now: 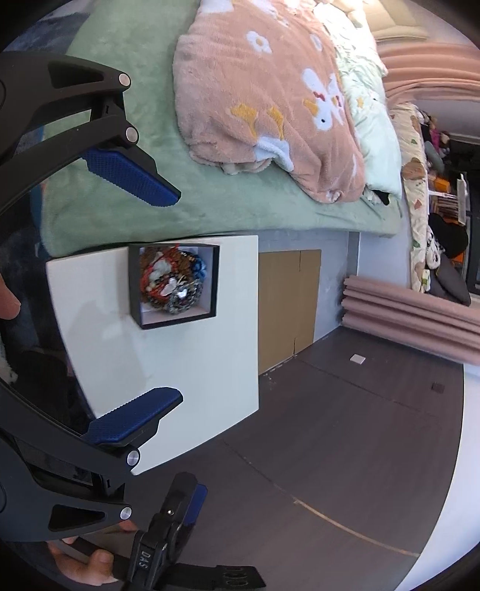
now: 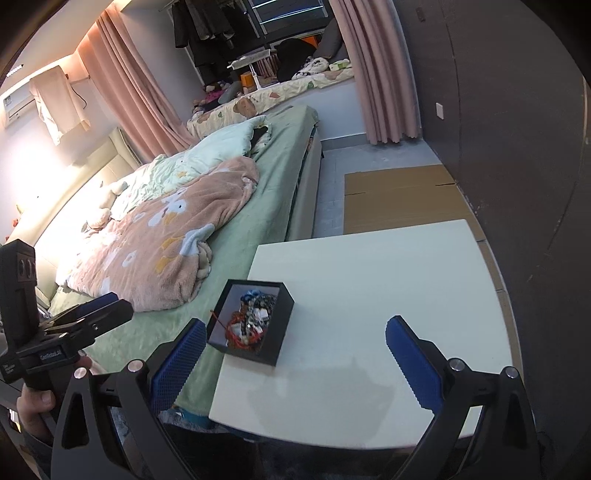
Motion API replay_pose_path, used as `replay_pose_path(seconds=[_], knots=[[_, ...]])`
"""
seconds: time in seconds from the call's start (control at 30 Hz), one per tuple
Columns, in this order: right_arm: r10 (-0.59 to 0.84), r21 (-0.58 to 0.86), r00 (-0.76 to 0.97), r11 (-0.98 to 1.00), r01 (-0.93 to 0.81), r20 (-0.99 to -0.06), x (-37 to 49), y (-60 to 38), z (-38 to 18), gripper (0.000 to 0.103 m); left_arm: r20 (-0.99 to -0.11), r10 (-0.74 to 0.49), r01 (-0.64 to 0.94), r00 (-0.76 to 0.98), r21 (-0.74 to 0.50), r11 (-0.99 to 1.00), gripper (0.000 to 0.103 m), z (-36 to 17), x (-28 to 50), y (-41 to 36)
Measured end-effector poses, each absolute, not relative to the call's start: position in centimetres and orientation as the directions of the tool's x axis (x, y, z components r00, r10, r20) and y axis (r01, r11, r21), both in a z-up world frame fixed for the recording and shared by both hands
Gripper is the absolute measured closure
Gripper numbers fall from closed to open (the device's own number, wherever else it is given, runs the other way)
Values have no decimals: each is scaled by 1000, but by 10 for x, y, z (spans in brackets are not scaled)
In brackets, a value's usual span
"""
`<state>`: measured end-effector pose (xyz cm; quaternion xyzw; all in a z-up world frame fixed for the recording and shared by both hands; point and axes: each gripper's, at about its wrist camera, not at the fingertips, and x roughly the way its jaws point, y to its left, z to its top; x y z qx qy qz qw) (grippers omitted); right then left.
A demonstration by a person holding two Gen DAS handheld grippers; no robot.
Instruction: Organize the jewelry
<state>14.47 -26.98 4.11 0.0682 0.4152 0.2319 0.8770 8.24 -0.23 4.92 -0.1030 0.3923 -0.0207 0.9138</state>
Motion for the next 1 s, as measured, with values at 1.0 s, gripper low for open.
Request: replay_pose_path(seconds=[1.0], knots=[[351,222,651,935,-275,-673,-2,-350,56,8,-604,11,-73,797,-77,994,5,86,-74,-35]])
